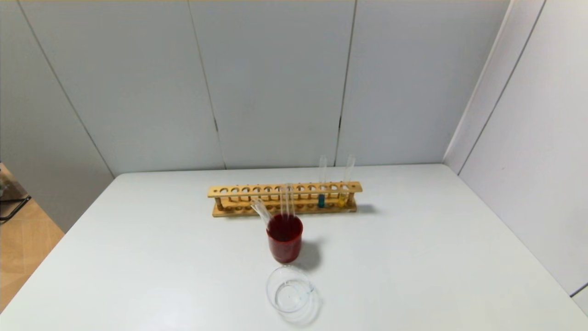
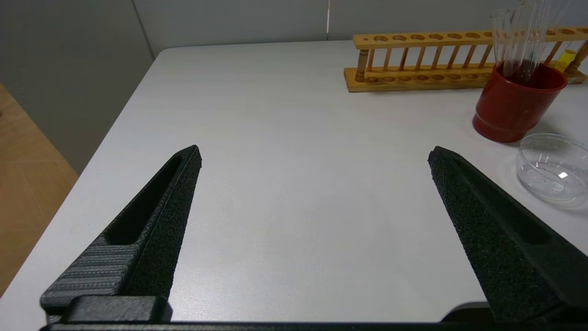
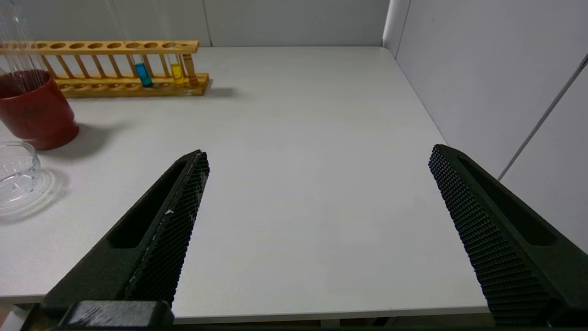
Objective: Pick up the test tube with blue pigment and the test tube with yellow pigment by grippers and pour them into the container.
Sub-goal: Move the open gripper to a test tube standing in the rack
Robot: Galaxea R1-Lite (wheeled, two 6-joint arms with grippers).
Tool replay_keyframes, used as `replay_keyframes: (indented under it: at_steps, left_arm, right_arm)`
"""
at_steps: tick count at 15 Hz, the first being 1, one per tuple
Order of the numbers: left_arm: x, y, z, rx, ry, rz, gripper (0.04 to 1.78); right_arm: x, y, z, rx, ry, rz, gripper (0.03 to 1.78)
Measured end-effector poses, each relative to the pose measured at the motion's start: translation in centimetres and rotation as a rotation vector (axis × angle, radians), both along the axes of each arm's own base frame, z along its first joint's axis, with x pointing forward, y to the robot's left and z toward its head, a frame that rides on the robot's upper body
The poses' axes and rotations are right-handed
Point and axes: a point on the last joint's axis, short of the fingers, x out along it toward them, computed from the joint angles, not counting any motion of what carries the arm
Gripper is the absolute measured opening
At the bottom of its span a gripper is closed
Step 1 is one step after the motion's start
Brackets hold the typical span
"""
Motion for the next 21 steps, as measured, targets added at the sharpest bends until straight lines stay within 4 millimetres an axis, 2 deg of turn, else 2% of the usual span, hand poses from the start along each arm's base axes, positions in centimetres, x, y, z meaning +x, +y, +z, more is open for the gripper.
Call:
replay_keyframes:
  at_steps: [5, 7, 10, 13, 17, 21]
  left_arm:
    - [0.0, 0.0, 0.0, 0.000, 0.000, 0.000, 1.75]
    - [0.0, 0.0, 0.0, 0.000, 0.000, 0.000, 1.75]
    - [0.0, 0.0, 0.0, 0.000, 0.000, 0.000, 1.75]
    - [0.0, 0.0, 0.0, 0.000, 0.000, 0.000, 1.75]
    - [0.0, 0.0, 0.0, 0.000, 0.000, 0.000, 1.75]
    - [0.0, 0.0, 0.0, 0.000, 0.000, -0.001, 1.75]
  right_arm:
    - [0.0, 0.0, 0.0, -0.039, 0.001, 0.015, 1.74]
    - [-0.3, 0.1, 0.8, -0.054, -0.023, 0.046, 1.74]
    - [-1.2, 0.3, 4.4, -0.041, -0.090, 0.120, 1.74]
    - [-0.8, 0.2, 8.5, -0.035, -0.087, 0.157, 1.74]
    - [2.1, 0.3, 13.8, -0.030, -0.047, 0.250, 1.74]
    - [8.2, 1.1, 16.4, -0.017, 0.005, 0.294, 1.74]
